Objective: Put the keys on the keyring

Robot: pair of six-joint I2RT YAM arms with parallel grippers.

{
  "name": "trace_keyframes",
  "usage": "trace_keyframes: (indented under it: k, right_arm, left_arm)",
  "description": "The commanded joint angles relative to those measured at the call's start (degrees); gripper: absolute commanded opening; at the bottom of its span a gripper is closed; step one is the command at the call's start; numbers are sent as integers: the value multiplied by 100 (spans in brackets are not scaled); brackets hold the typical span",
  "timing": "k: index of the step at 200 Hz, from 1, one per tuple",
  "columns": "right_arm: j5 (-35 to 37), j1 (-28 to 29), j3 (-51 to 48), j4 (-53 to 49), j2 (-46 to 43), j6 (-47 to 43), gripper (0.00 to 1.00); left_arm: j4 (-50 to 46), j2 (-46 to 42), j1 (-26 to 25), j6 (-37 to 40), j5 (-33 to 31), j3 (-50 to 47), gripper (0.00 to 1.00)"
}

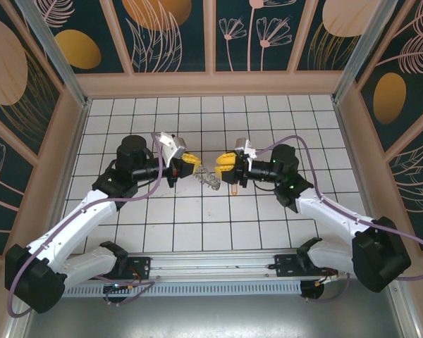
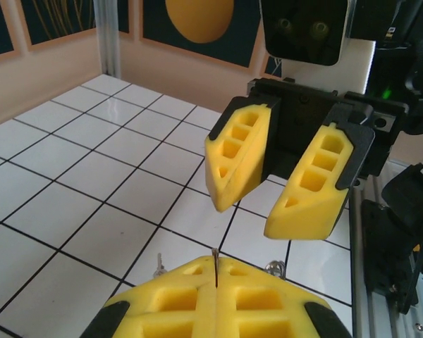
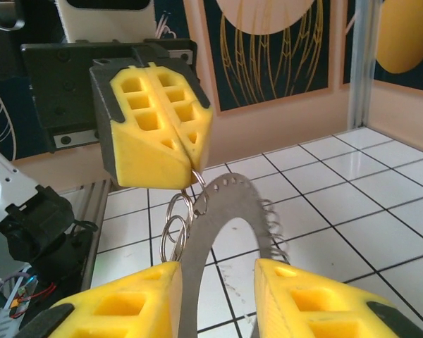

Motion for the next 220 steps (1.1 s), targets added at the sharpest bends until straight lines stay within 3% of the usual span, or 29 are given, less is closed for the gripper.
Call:
trace_keyframes:
  k: [1,81,220]
  right_arm:
    - [-176,56,156,361,61,-131,33]
    - [-398,194,213,552,199,-122,34]
    - [-516,322,268,1298,473,319,33]
  left_arm:
    - [360,-103,-21,-93,441,224,0]
    - [375,-59,-19,-129,816,277,0]
    - [278,46,-128,-66,906,288,0]
